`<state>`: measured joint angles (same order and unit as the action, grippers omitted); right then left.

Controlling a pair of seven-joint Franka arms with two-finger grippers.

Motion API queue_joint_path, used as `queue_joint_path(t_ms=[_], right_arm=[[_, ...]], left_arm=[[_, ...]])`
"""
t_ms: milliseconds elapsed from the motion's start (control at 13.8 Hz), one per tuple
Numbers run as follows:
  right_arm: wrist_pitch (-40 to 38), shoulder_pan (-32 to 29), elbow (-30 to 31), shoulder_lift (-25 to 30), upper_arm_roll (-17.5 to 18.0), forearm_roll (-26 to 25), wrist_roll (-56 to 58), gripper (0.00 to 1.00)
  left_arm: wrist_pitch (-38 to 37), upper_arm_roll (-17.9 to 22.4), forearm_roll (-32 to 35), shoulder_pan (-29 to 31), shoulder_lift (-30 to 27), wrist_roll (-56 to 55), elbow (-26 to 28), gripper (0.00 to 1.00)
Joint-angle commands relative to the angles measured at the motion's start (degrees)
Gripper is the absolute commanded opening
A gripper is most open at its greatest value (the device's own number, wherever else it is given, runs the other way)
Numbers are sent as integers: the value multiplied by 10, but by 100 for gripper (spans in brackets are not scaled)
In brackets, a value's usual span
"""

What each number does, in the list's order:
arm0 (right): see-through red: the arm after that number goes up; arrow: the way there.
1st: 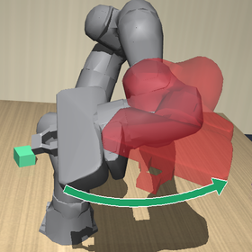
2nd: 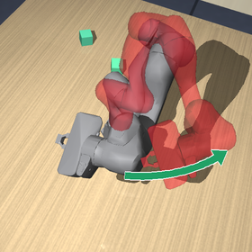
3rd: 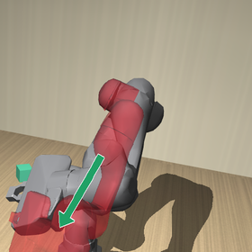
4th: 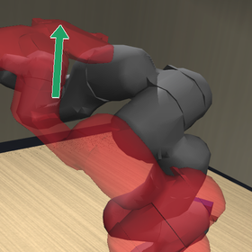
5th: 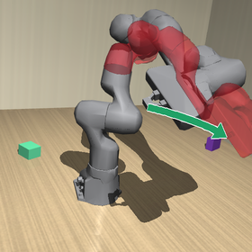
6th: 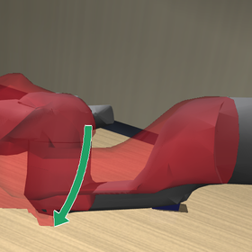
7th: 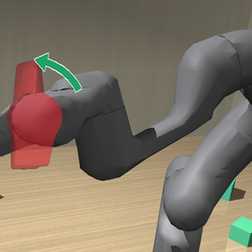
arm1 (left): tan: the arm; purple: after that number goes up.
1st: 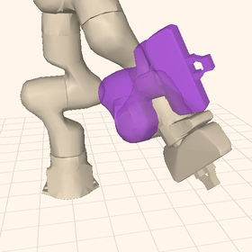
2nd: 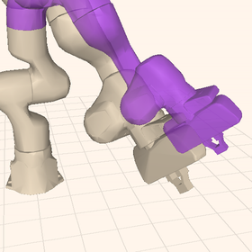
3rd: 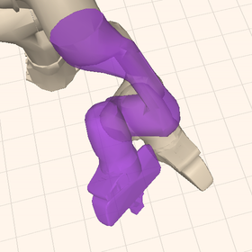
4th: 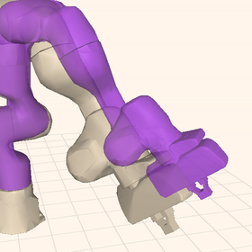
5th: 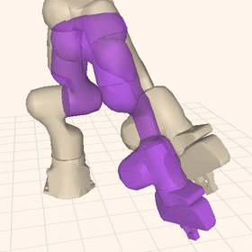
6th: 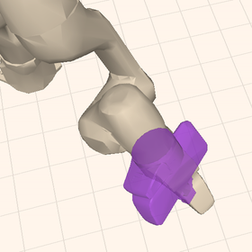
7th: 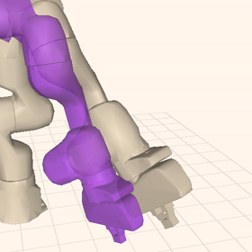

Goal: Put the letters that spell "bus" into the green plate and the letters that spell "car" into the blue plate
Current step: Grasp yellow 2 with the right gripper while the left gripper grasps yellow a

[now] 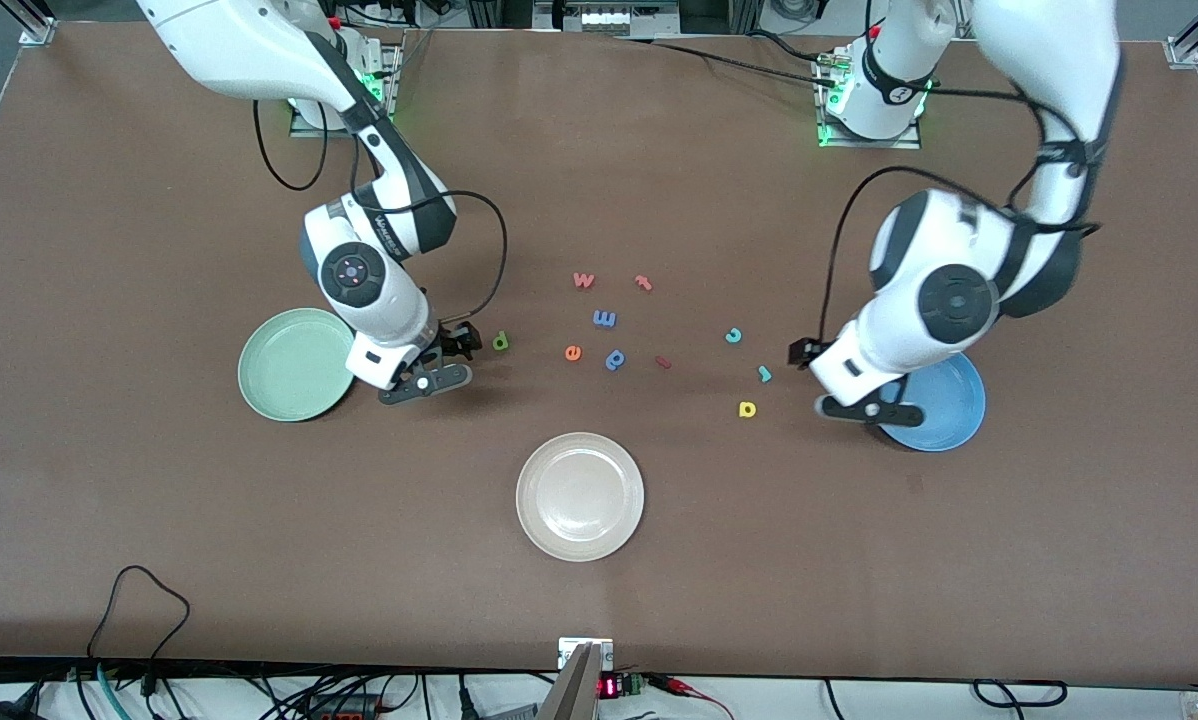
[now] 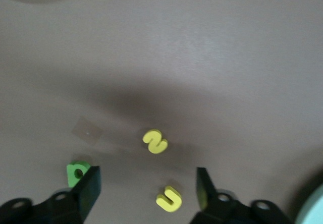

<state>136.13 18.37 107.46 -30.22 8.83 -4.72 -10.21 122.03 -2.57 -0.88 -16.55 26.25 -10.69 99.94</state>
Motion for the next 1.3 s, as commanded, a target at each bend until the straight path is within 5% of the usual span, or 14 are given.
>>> queue_joint_path(t_ms=[0, 362, 942, 1232], right_arm=[[-1, 5, -16, -16, -3, -8, 0, 67], [2, 3, -32, -33, -6, -33, 90, 64], [60, 5, -33, -65, -7, -33, 121, 64], [72, 7, -33, -76, -7, -34, 121, 60]], left_arm=[[93, 3, 17, -14, 51, -1, -10, 84], [212, 3, 16, -41, 127, -9, -8, 72], [212, 9, 17, -67, 142, -6, 3, 64], [204, 10, 17, -67, 142, -6, 3, 42]])
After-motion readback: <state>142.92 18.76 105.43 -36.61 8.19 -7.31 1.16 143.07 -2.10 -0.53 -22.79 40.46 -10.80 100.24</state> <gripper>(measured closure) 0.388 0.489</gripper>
